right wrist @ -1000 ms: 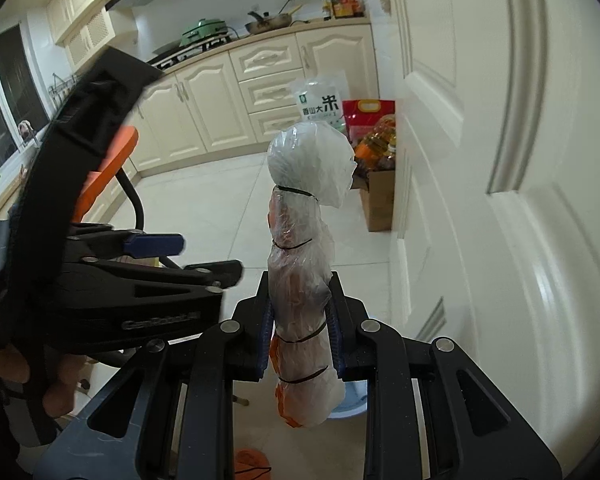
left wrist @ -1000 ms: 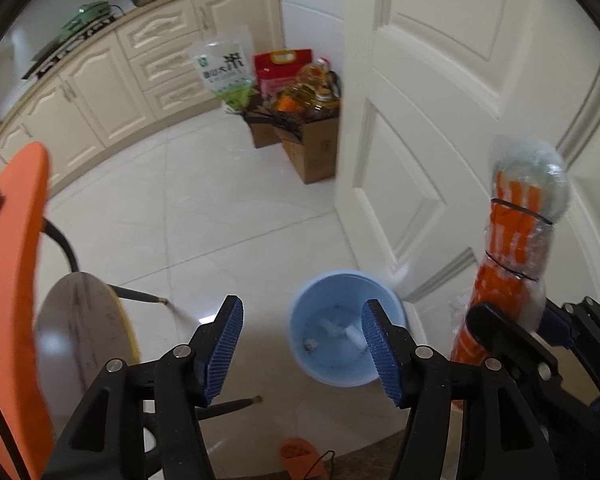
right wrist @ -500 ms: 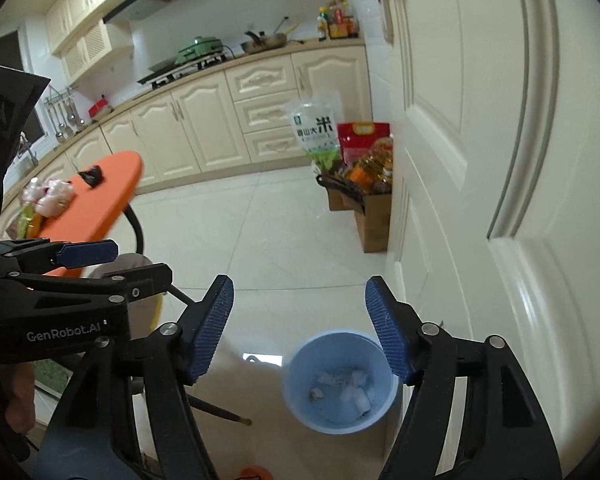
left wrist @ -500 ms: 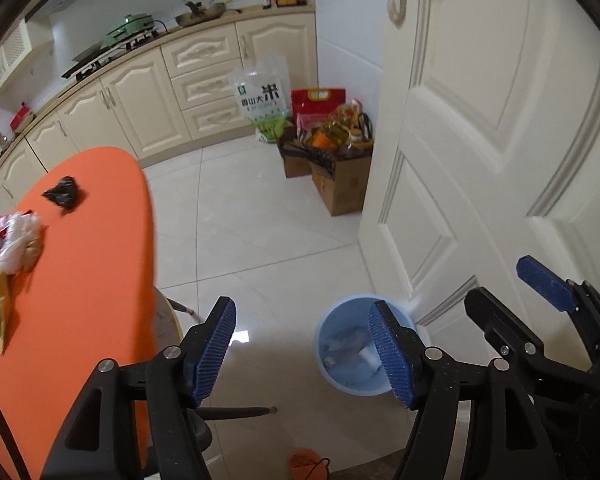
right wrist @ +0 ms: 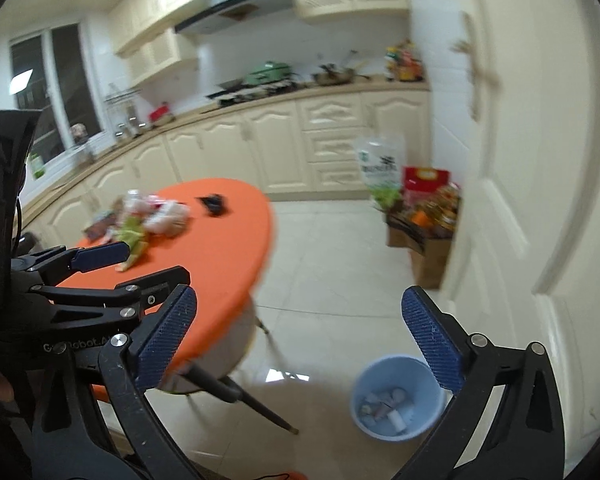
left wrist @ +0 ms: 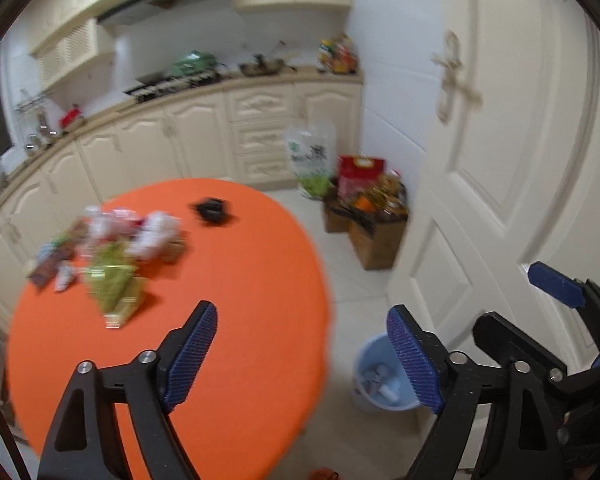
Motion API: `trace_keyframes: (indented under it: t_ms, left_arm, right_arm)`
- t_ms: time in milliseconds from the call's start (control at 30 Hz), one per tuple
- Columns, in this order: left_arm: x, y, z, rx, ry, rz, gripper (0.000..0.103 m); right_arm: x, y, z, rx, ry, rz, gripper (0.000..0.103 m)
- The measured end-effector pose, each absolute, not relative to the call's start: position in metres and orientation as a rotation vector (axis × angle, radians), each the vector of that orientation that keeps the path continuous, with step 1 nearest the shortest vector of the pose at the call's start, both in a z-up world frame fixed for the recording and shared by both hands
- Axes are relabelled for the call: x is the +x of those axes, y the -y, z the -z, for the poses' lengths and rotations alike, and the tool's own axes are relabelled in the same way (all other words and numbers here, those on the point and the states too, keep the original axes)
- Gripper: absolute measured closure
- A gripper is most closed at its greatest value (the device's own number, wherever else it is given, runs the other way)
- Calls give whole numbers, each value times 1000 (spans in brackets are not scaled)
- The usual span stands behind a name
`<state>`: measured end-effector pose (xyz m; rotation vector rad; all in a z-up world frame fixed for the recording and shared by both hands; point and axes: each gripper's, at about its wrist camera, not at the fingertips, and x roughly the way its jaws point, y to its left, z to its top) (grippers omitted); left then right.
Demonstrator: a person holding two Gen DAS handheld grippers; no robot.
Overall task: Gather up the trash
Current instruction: 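Move both tools back over the table toward the snack bags, then grasp the green snack bag with the left gripper while the right grasps the yellow bag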
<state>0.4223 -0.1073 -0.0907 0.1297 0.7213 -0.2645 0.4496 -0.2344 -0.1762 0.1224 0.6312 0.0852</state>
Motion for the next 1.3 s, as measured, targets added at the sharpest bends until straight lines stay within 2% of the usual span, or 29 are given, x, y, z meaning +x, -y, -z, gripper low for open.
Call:
trace_keyframes:
  t_ms: [100,233,467,967,1033,1067,1133,1200,1233,1267,1300]
  left_arm:
    - [406,48,79,97,-678,191,10]
    - [415,-17,79,61,-666,76,10]
    - [459,-86,95,-41,-733,-19,10]
    - [611,-114,143,-178,-958,23,13]
    - [623,-121,146,-198,-970,25,26]
    - [626,-124,147,-184,-969,2,42]
    - [629,-136,148,-189,-957,24,53]
    - [628,-150,143,-219,-955,44,74]
    - [626,-157,141,-237,-953,55,79]
    - [625,-167,140,-262,-954,75,90]
    - [623,-176,139,-266,-953,79,93]
  right_arm:
    - [463,192,164,80,-619,-135,0]
    - [486,145,167,43,-632,-195,0]
    - [549,88,193,23,-707,-273,0]
    - [639,50,258,15,-860,-293,0]
    - [642,47,260,1,-866,-289,0]
    - [643,45,261,-5,-869,-292,0]
    - [646,41,263,-10,-878,-302,0]
    - [649,35,264,-15,-881,-313,0]
    - [651,32,265,-16,-883,-320,0]
    - [653,29,266,-12,-885,-332,0]
    - [656,23,267,-13,-890,-352,0]
